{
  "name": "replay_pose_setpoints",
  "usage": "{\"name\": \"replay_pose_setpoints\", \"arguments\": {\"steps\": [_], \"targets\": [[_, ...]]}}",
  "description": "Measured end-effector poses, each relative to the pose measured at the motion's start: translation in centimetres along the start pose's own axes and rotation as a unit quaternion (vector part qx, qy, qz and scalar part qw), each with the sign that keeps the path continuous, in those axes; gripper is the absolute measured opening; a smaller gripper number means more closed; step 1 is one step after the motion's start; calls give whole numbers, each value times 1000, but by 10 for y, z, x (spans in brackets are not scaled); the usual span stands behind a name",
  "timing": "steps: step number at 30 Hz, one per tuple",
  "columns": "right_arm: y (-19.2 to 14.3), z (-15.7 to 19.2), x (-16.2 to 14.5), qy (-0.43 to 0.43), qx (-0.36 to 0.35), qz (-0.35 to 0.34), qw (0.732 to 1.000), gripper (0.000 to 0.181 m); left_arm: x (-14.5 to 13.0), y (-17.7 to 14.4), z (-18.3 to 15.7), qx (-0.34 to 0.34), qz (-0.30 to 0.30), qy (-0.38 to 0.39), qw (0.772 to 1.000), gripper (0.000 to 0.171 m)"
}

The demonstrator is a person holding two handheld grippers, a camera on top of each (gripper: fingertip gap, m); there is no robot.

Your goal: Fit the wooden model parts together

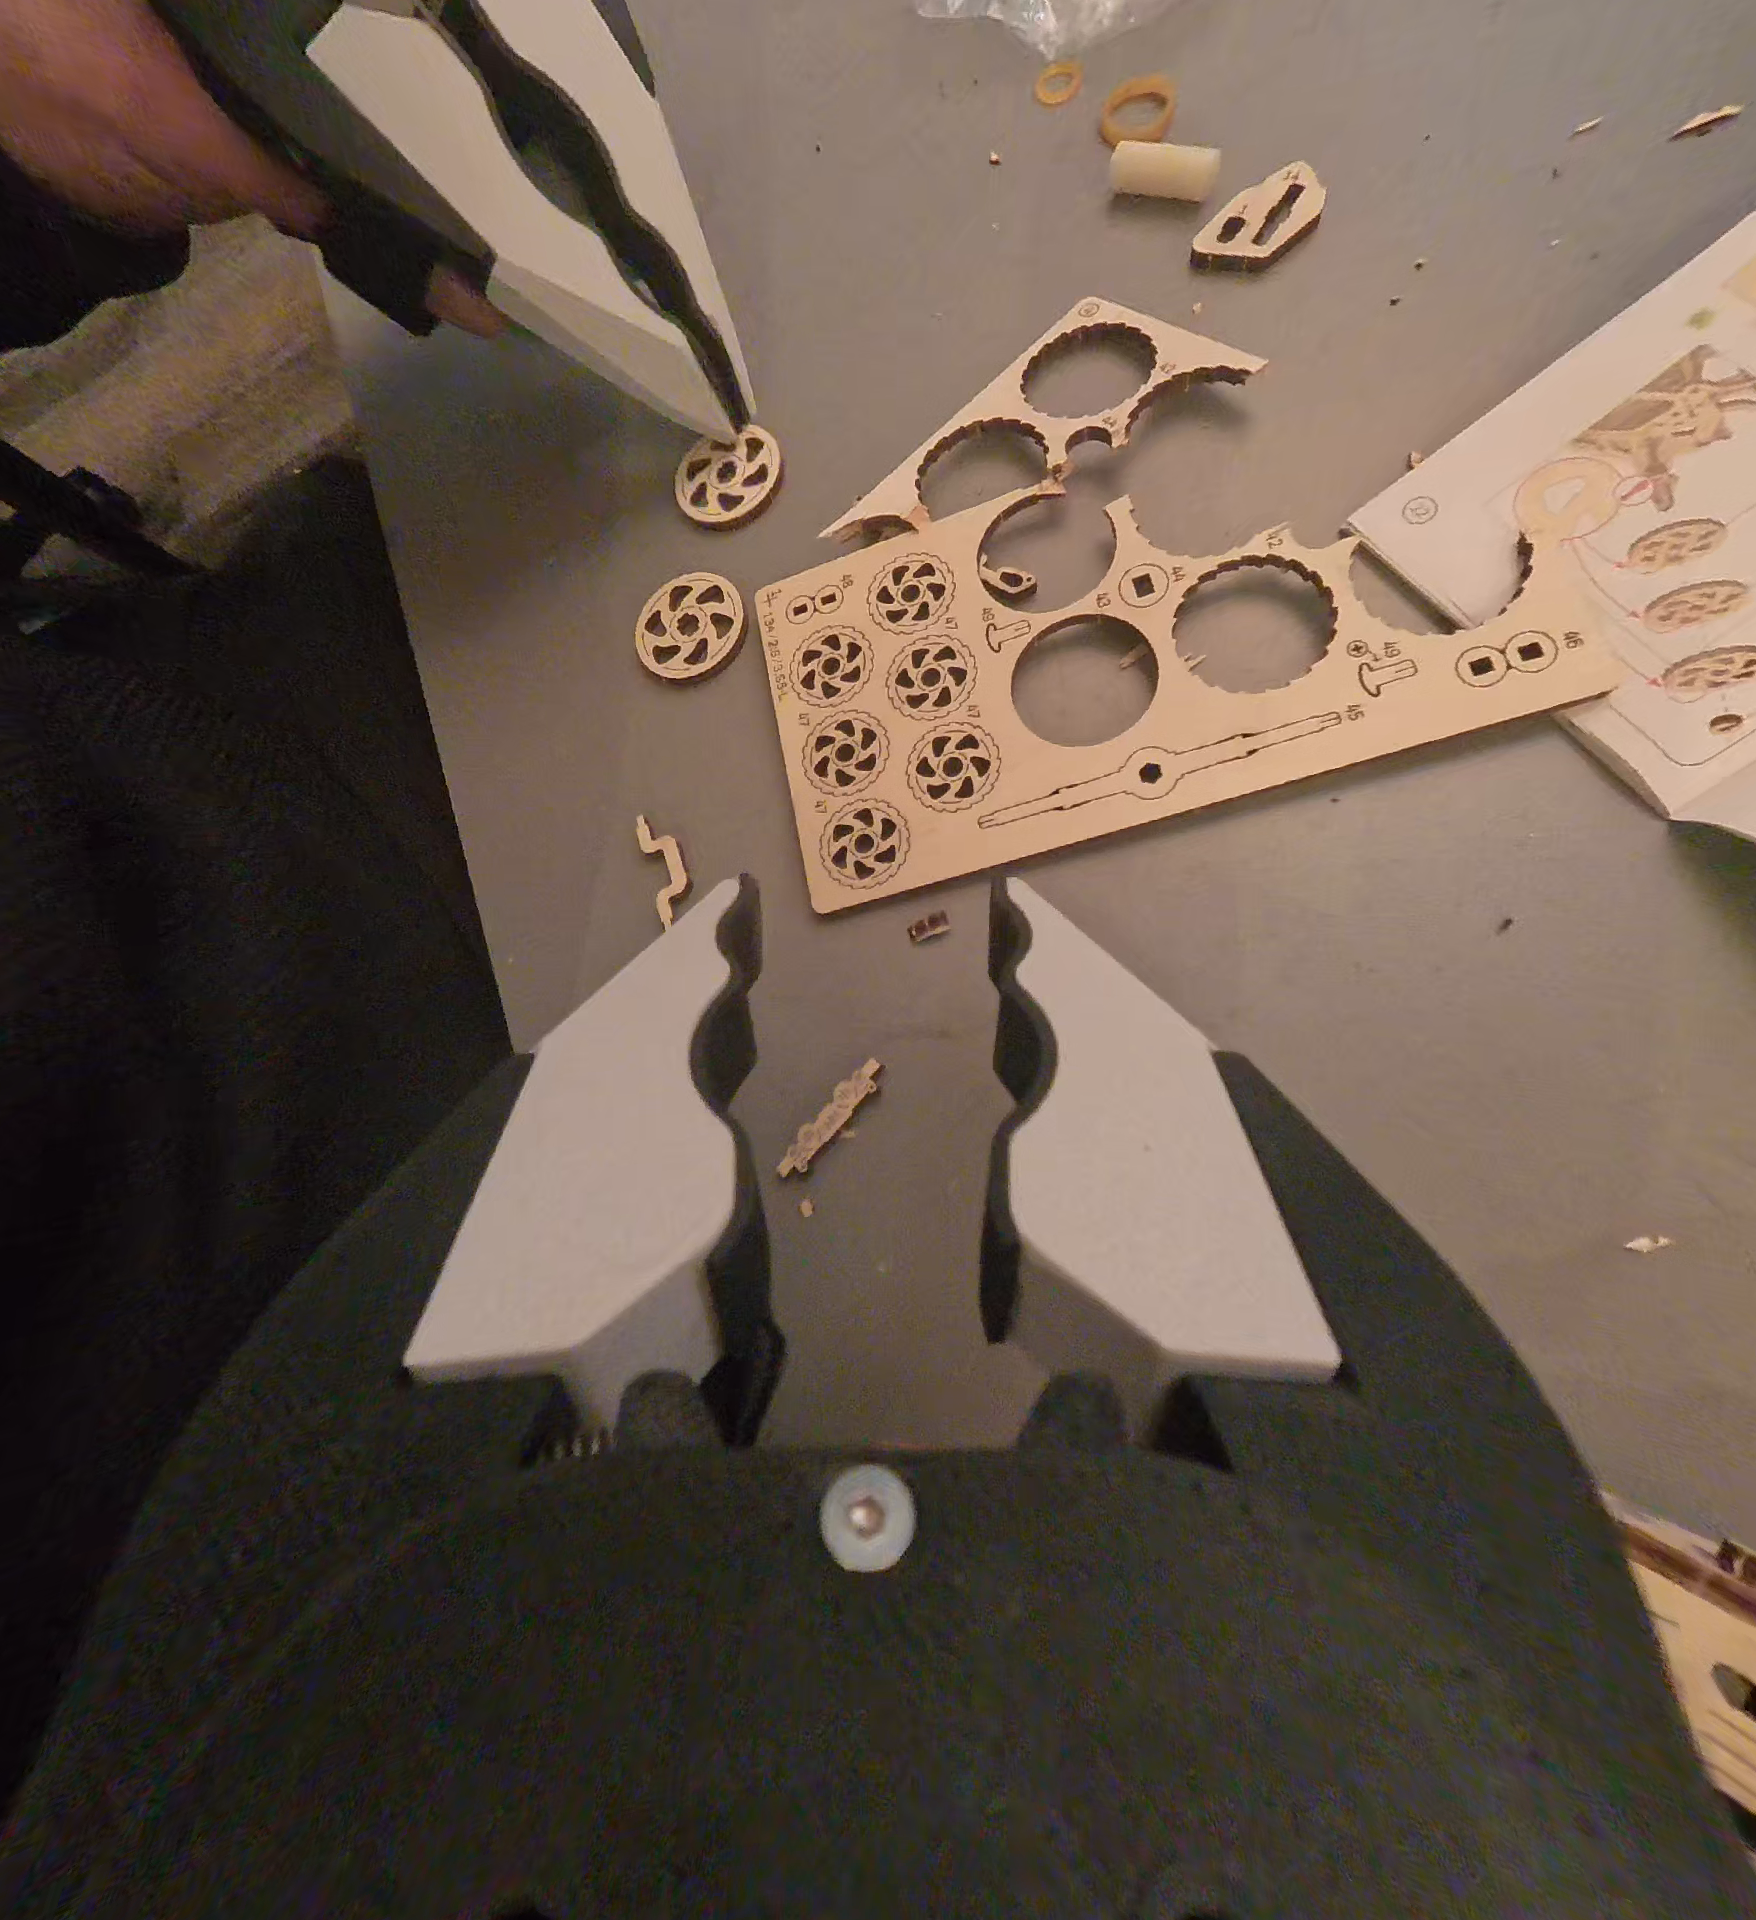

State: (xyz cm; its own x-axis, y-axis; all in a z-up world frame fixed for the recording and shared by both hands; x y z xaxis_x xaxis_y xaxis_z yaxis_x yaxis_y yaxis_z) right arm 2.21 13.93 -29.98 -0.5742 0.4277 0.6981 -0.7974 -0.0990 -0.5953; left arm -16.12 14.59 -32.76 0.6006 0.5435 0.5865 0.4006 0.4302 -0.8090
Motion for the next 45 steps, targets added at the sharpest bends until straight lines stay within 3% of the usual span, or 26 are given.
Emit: {"name": "replay_pose_setpoints", "arguments": {"steps": [3, 9, 12, 15, 25, 32, 34, 39, 45], "targets": [[1, -1, -1, 3, 2, -1, 1000, 42, 0, 0, 1, -2, -4, -3, 1000, 5], [0, -4, -1, 7, 2, -9, 1000, 41, 9, -3, -1, -24, -24, -16, 999, 46], [1, -5, -2, 10, 4, -10, 1000, 41, 8, 3, -9, -28, -14, 3, 999, 40], [2, -6, -4, 12, 7, -9, 1000, 41, 6, 4, -9, -9, -9, 29, 999, 17], [4, -7, -7, 18, 14, -10, 1000, 41, 6, 6, -3, -14, -16, 3, 1000, 0], [5, -8, -7, 20, 17, -13, 1000, 41, 6, 6, 2, -11, -20, -3, 1000, 5], [5, -7, -6, 18, 21, -17, 999, 41, 9, 4, -3, -35, -32, 3, 999, 23], [5, -6, -6, 18, 25, -21, 999, 41, 8, 3, -7, -53, -30, 17, 998, 40], [6, -6, -7, 20, 29, -22, 999, 41, 7, 4, -10, -44, -28, 45, 998, 29]]}}
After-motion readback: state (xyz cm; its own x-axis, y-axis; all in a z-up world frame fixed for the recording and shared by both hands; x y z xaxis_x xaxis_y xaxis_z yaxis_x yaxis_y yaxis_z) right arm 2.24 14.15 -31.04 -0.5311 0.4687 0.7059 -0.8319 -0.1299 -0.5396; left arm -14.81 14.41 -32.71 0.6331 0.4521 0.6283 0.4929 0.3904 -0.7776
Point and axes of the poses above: each gripper's, where its closed fingertips meet, y out along the fingers, x out of its top, z = x × y across the jaws, the point moved 3 cm from there along -y, back along the fingers, and after that the axes turned 13 degrees about x, right-handed, at the moved point
